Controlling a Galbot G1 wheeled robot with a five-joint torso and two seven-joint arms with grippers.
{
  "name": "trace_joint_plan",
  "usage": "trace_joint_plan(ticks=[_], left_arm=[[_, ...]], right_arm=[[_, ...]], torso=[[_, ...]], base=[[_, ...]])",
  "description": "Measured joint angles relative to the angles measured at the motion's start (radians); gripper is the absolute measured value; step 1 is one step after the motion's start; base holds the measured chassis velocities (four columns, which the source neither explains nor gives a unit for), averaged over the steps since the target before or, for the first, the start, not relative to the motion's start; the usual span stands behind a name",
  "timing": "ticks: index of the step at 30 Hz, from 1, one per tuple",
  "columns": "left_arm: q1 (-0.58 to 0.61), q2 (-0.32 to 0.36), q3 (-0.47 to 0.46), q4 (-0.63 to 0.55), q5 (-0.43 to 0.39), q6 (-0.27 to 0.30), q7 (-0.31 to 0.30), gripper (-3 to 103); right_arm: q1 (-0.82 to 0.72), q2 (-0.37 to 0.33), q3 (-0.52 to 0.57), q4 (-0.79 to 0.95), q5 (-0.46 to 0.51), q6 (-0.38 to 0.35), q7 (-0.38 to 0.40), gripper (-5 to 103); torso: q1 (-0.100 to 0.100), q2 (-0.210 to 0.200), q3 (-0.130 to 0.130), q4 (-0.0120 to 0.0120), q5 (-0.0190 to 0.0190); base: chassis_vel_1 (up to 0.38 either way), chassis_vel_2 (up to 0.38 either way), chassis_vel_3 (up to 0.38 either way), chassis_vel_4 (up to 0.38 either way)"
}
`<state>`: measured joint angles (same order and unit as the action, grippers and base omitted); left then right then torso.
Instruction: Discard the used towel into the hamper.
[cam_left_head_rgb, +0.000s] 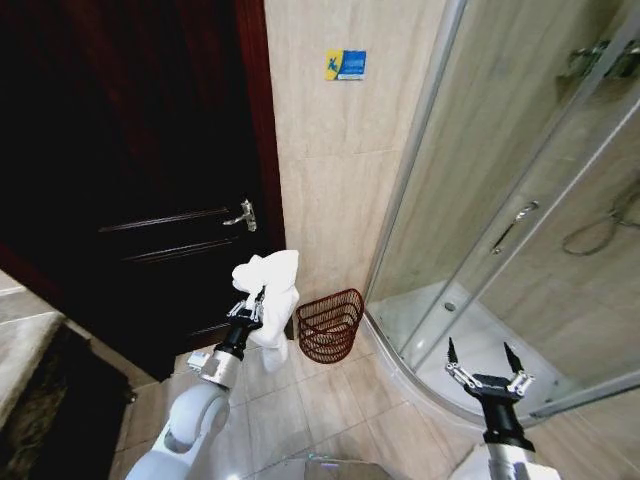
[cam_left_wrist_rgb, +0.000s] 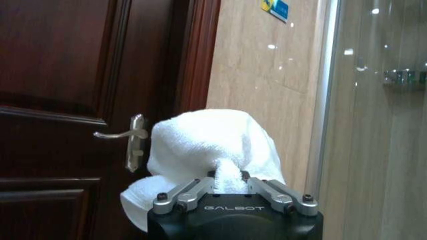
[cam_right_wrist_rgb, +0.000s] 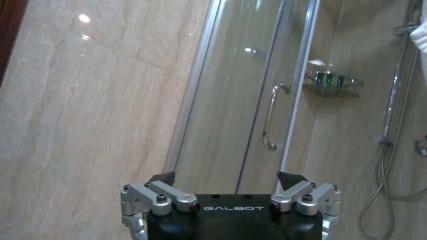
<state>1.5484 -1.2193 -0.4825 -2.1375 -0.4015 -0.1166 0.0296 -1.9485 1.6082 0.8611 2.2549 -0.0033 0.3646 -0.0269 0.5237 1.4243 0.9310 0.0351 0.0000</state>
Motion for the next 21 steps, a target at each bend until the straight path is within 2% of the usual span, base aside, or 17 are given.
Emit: trace_joint_plan(ticks=[12,18,21], left_arm=[[-0.029,0.002,0.001,0.048,-0.015,-0.042,0.03,10],[-0.024,0.002,0.001,0.052,-0.018,-0.042,0.042,10],[-0.001,0.001,-0.003,0.051,-0.019,-0.046,0.043,10]], right_arm=[[0.014,0.0,0.001,0.033,-0.013,-0.06,0.004,100],[0.011,0.0,0.002,0.047,-0.014,-0.064,0.009,100],[0.01,0.0,-0.005,0.059,-0.022,-0.067,0.009,100]], torso=[[0.0,0.0,0.0,-0.0006,0.0],[-0.001,-0.002,-0.001,-0.0006,0.0],[-0.007,-0.016,-0.008,-0.0005,0.0]], base=[[-0.005,-0.01,-0.007,-0.006],[0.0,0.0,0.0,0.0],[0.0,0.0,0.0,0.0]])
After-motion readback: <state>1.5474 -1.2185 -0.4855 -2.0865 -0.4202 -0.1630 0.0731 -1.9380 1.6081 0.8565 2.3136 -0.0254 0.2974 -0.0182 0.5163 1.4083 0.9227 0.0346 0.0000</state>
